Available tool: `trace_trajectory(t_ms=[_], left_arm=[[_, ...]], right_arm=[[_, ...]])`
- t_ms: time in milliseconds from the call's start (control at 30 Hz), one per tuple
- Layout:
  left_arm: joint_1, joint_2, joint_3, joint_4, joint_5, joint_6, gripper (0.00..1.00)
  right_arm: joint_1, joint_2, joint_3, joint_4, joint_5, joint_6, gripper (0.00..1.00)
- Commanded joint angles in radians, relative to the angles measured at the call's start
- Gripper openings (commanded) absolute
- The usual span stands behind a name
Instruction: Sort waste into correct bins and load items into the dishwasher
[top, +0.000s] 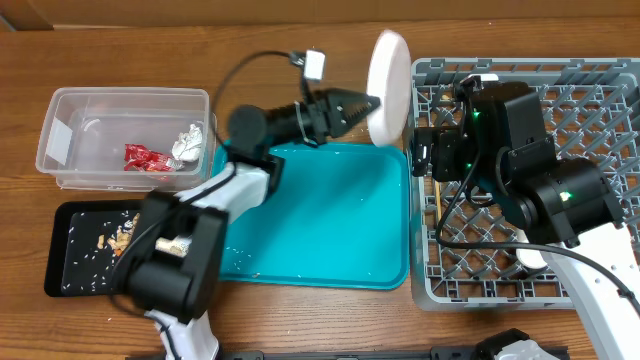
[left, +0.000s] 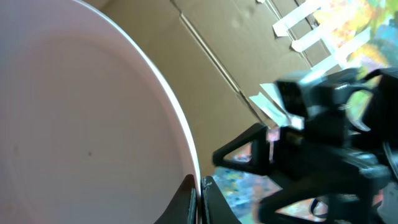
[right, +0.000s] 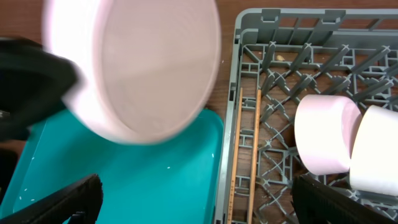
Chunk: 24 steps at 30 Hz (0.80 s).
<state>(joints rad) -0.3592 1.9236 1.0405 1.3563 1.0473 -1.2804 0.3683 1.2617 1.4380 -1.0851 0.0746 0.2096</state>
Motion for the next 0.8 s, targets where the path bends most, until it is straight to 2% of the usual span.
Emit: trace_trajectory(t_ms=[0, 267, 533, 767], left_arm=[[-0.068, 0.083, 0.012, 0.091, -0.061, -0.161, 0.04], [-0.163, 0.105, 0.012, 0.095, -0.18, -0.19, 0.04], [-0.244, 0.105, 0.012, -0.024, -0.323, -0.217, 0.04], [-0.283, 0.105, 0.012, -0.025, -0.361, -0.229, 0.04]], right_arm=[[0.003, -0.003, 0.022, 0.005, -0.003, 0.003, 1.0], [0.003, -0.003, 0.022, 0.005, -0.003, 0.003, 1.0], [0.003, -0.003, 0.022, 0.005, -0.003, 0.003, 1.0], [0.003, -0.003, 0.022, 0.005, -0.003, 0.003, 1.0]])
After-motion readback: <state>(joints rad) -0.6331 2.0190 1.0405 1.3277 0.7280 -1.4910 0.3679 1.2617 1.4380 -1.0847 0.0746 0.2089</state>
